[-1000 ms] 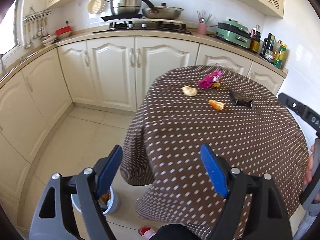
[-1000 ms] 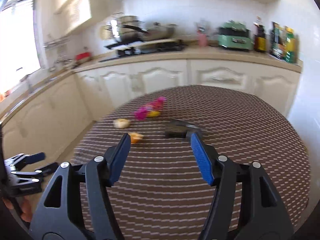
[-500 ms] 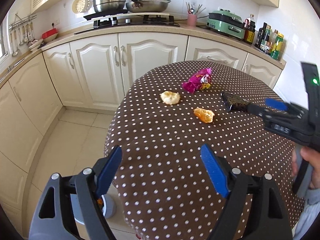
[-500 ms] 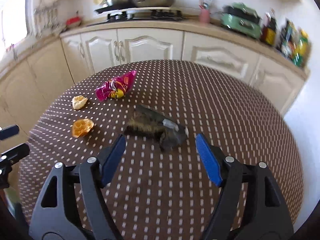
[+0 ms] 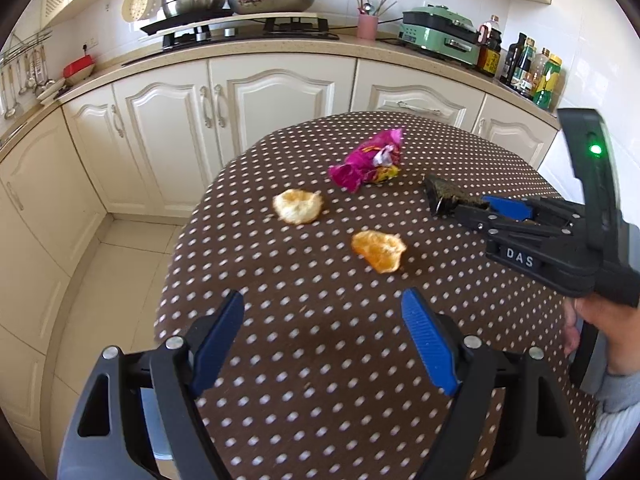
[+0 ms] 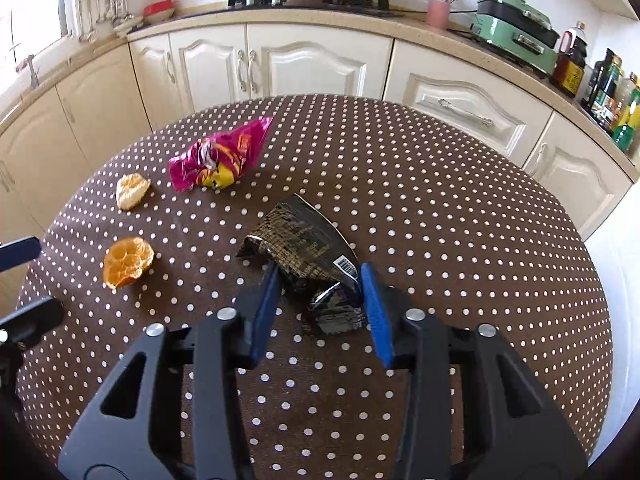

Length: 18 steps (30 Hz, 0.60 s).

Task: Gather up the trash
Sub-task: 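Grasp the black snack bag with the right tool while the left grasps the orange half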

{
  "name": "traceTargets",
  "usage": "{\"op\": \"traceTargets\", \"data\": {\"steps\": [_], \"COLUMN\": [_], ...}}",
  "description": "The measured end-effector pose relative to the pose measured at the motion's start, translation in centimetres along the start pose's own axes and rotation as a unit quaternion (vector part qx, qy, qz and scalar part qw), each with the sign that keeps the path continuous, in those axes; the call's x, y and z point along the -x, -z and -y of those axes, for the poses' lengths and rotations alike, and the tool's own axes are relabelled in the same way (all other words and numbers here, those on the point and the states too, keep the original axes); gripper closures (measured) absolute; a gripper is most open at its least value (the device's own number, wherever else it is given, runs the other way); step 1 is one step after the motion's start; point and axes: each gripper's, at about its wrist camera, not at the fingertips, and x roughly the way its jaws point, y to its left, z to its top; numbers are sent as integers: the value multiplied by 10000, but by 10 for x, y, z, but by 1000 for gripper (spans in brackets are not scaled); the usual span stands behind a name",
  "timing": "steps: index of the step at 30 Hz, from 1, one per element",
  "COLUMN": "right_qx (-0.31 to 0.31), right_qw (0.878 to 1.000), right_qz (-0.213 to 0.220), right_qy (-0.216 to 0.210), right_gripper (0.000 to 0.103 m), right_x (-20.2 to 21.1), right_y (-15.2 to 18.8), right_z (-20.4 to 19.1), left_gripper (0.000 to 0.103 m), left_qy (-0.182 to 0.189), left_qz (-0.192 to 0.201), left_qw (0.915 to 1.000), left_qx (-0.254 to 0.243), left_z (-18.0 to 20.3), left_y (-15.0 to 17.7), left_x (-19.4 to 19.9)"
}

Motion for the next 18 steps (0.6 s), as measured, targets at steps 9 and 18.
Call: {"op": "traceTargets", "data": {"steps": [9, 18], "right_qx": [-162, -145], "right_qw": [9987, 9986], "right_qz": [462, 471], "right_qy": [-112, -170], "right_gripper": [70, 70], "right_x": [22, 22], "right_y": [4, 1], "right_z": [2, 0], "left_gripper": [23, 70], "left_qy": [77, -230], "left_qz": [-305, -318], "left_qw": [9995, 9987], "left_qx": [15, -332], "left_z": [24, 39], "left_y": [-25, -31], "left_x": [-42, -56]}}
